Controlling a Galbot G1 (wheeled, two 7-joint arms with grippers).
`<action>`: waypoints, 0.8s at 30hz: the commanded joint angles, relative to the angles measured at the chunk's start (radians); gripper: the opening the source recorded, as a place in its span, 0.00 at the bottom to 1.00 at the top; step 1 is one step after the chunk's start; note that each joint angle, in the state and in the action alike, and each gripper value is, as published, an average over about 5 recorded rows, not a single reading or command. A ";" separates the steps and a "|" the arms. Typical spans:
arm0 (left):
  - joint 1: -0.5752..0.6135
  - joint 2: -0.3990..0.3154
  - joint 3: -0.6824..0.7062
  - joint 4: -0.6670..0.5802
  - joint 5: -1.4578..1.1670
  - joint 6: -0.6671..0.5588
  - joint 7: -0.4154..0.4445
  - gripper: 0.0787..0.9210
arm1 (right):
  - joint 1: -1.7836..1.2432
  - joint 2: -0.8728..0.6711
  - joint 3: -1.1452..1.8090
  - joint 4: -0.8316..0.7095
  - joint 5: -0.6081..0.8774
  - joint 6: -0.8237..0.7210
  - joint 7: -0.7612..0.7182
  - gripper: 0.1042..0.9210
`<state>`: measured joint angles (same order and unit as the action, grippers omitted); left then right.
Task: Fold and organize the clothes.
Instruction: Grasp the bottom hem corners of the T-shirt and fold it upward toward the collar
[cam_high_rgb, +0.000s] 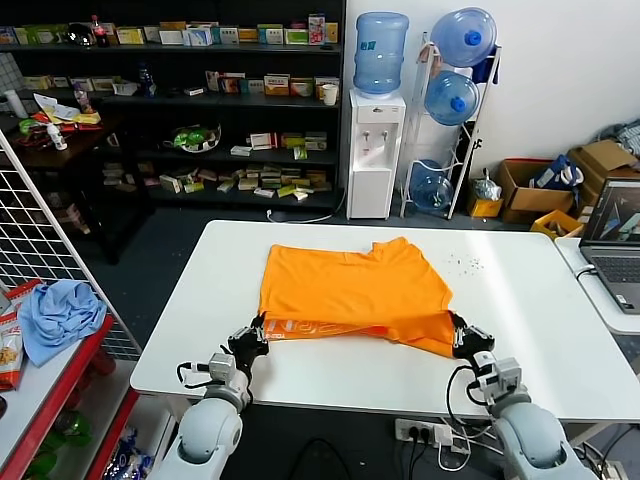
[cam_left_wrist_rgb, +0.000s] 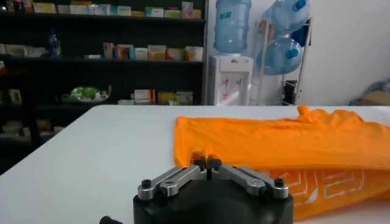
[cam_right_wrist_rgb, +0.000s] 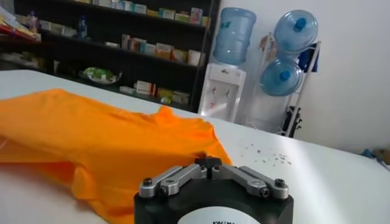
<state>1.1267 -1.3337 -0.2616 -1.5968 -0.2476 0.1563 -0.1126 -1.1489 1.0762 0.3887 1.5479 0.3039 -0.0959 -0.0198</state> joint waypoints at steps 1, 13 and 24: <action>-0.104 0.009 0.025 0.125 0.001 -0.014 0.006 0.02 | 0.147 0.020 -0.073 -0.148 0.032 -0.045 -0.009 0.03; 0.039 0.087 0.024 -0.040 -0.083 0.005 -0.011 0.28 | -0.058 -0.065 -0.037 0.160 0.110 -0.248 0.023 0.41; 0.084 0.104 0.009 -0.083 -0.141 0.036 -0.039 0.65 | -0.142 -0.097 0.018 0.189 0.099 -0.274 0.036 0.79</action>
<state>1.1753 -1.2483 -0.2534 -1.6380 -0.3514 0.1831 -0.1453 -1.2300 1.0049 0.3878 1.6771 0.3909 -0.3170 0.0051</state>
